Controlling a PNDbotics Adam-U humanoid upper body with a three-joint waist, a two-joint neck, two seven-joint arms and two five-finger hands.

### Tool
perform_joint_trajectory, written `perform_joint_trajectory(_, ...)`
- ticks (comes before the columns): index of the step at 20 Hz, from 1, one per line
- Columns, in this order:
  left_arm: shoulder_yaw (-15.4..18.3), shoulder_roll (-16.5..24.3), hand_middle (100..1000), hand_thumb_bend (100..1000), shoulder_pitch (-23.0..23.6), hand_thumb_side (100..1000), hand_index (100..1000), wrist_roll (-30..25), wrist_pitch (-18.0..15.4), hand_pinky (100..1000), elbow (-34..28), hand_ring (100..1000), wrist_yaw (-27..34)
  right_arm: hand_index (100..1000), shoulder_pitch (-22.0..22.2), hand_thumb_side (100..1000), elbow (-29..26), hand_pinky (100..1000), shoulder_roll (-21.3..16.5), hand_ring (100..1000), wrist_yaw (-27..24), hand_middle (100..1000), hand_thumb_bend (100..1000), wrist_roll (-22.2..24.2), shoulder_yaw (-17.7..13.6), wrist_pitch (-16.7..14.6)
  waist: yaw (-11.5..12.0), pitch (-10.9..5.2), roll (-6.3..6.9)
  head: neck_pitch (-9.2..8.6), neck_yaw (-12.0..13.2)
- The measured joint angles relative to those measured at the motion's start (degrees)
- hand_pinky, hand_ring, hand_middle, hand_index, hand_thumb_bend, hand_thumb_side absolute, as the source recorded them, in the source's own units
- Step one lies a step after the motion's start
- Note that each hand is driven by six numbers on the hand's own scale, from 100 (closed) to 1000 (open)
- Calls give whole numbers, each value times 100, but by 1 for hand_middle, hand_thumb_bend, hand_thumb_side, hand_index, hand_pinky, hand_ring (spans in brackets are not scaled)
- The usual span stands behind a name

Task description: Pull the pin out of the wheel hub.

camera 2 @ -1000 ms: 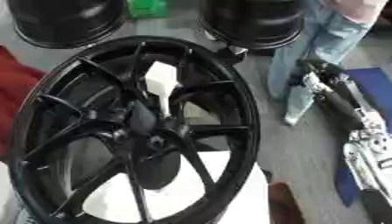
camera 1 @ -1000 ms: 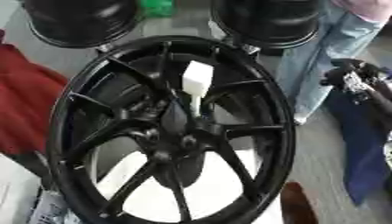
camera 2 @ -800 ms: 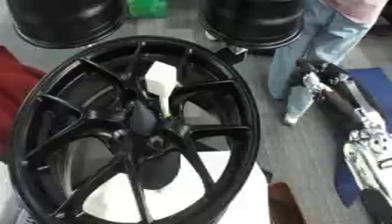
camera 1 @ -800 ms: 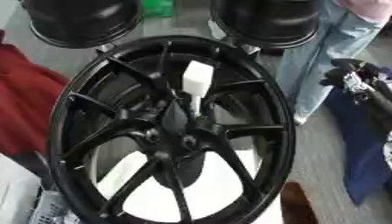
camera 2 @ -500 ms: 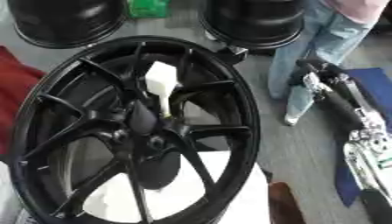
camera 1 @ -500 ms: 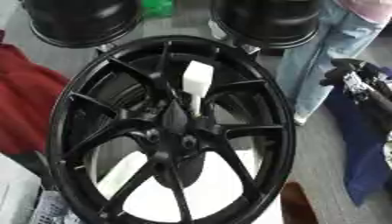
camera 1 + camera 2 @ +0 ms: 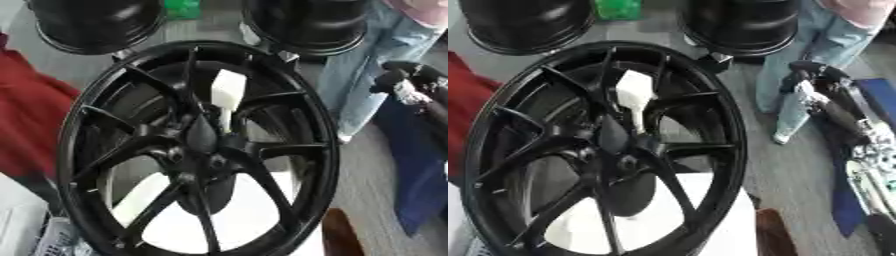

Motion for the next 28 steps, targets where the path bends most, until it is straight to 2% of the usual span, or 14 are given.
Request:
perform_joint_trajectory(1,0,0,583,320,0,659,721,-1,1,753,0,612,0,769,-65,282,-26,918,-191,700,22,630,100,55,24,-56,3,0,-8,3,-7)
perform_joint_trajectory(6,-2,5,583,318,0,661,721,-10,3,753,0,612,-4,776,-552,188,-74,908,-1136,715,73,646,100,403,174,-409,33,0,-23,46,-51)
perform_joint_trajectory(11,-4,13,583,315,-2,662,721,-35,-5,753,0,611,-13,784,-1060,162,-92,899,-1979,736,169,665,108,816,375,-680,76,7,-24,45,-106)
perform_joint_trajectory(14,-8,59,583,313,-17,663,721,-43,-10,753,0,611,-14,786,-1324,151,-98,893,-2479,745,282,674,173,1134,549,-785,125,55,-23,36,-139)
perform_joint_trajectory(17,-31,81,583,310,-50,664,721,-56,-20,754,0,611,-16,790,-1557,182,-109,888,-2901,761,483,691,249,1509,739,-999,177,138,-28,-4,-162)
perform_joint_trajectory(22,-44,140,583,309,-95,665,721,-85,-25,754,0,611,-33,793,-1870,258,-127,885,-3342,775,895,705,302,2251,1032,-1520,278,221,-112,-29,-212)
perform_joint_trajectory(25,-70,164,583,308,-114,665,721,-111,-28,754,0,611,-35,795,-2062,272,-128,879,-3455,781,1083,712,346,2569,1170,-1759,320,246,-135,-60,-232)
perform_joint_trajectory(28,-78,207,583,307,-158,667,721,-124,-28,755,0,611,-36,794,-2264,282,-128,877,-3489,782,1286,713,349,2806,1308,-1952,361,271,-194,-63,-266)
